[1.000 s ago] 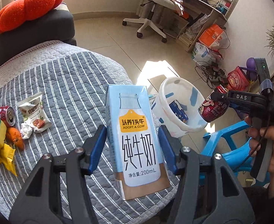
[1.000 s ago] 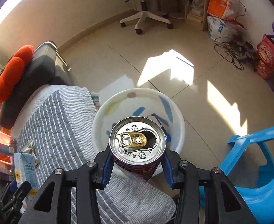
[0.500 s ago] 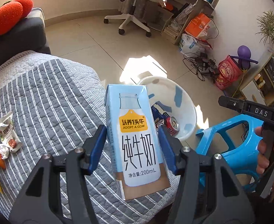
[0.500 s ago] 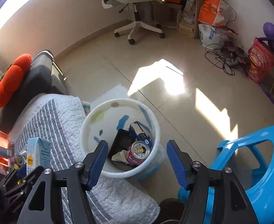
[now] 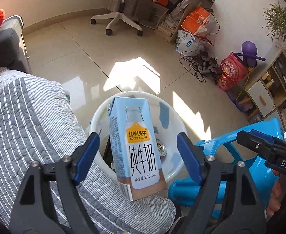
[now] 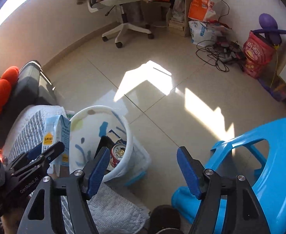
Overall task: Collect trash
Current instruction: 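Lower the milk carton into the bucket and open the left gripper, then move the left gripper to the bed and grasp the green-yellow sponge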
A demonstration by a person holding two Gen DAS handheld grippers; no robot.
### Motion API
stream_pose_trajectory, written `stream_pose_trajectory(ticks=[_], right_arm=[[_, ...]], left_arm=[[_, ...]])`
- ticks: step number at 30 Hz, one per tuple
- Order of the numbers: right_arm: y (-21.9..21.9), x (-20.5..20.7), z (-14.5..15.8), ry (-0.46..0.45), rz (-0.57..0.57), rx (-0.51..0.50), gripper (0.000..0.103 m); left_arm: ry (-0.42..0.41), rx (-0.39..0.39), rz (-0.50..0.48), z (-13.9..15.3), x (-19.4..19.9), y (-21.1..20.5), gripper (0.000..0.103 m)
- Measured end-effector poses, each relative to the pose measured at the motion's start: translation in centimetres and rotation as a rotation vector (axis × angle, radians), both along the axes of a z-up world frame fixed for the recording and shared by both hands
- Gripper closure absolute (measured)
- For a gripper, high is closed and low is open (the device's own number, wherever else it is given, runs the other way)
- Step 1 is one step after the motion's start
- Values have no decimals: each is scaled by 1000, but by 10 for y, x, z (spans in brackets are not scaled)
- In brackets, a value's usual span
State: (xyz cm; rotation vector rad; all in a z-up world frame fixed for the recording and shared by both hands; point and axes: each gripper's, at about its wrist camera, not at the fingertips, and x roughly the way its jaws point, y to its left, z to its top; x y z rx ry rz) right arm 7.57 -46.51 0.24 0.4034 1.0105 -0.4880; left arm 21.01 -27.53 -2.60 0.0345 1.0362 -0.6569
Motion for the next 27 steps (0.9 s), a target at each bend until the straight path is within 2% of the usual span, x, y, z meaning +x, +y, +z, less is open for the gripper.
stream_pose_trajectory(ticks=[1,2,6,16,20,27], right_arm=[[0,-1,0,2,2,-4,29],[0,-1,0,3,5,-8,28],[1,-3,3,0,7,-23,25],[17,0,9,-12,30,-24,23],[36,6,13,-17,73,-27,22],[79,26,15,-16,168,-38,22]], left_arm=[[-3,5,12,1,0,1,4],[-12,15,21,2,0,3,2],[-26,65,24,4,-3,13,1],[-37,90,48,20,-20,62,1],[-52,96,83,28,-28,96,1],[-71,96,209,40,-39,174,1]])
